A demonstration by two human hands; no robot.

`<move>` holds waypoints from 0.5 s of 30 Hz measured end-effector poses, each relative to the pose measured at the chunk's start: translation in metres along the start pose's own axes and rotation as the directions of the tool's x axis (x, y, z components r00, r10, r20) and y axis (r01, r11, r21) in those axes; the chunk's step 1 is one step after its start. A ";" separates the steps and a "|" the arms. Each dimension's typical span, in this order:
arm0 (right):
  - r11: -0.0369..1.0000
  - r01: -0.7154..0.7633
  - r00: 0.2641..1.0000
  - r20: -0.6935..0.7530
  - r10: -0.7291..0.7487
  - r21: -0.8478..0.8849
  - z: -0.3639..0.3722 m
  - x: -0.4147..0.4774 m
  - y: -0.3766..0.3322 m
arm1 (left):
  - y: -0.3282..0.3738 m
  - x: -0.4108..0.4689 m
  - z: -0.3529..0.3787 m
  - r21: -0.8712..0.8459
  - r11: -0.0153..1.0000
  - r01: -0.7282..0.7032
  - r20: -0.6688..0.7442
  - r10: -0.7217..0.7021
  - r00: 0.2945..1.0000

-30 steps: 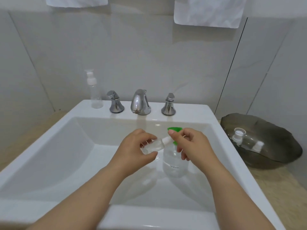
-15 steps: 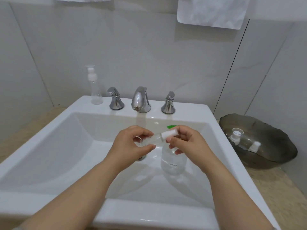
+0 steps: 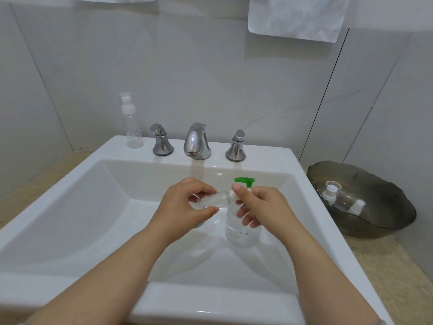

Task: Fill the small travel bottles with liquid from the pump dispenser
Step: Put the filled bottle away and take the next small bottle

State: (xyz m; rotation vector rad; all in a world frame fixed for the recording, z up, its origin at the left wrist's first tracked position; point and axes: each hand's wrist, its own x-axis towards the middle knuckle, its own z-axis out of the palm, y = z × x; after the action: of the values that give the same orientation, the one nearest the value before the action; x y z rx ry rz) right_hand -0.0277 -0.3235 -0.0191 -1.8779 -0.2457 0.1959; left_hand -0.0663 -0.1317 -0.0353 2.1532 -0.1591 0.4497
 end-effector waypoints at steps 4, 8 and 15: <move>0.998 0.033 0.999 0.038 -0.035 0.054 -0.004 0.003 0.001 | 0.000 0.001 0.000 -0.003 1.000 0.007 -0.006 -0.007 1.000; 0.998 -0.049 0.998 0.043 0.047 0.050 -0.002 0.001 -0.001 | 0.001 0.000 0.000 -0.003 1.000 -0.003 0.002 0.003 1.000; 0.999 0.002 0.998 0.070 -0.004 0.039 -0.003 0.001 0.000 | -0.001 0.000 0.000 0.017 1.000 0.010 0.010 -0.010 1.000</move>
State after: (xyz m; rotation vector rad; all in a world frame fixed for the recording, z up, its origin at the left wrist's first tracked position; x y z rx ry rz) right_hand -0.0258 -0.3259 -0.0185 -1.8344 -0.2904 0.2625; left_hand -0.0656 -0.1310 -0.0363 2.1719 -0.1513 0.4356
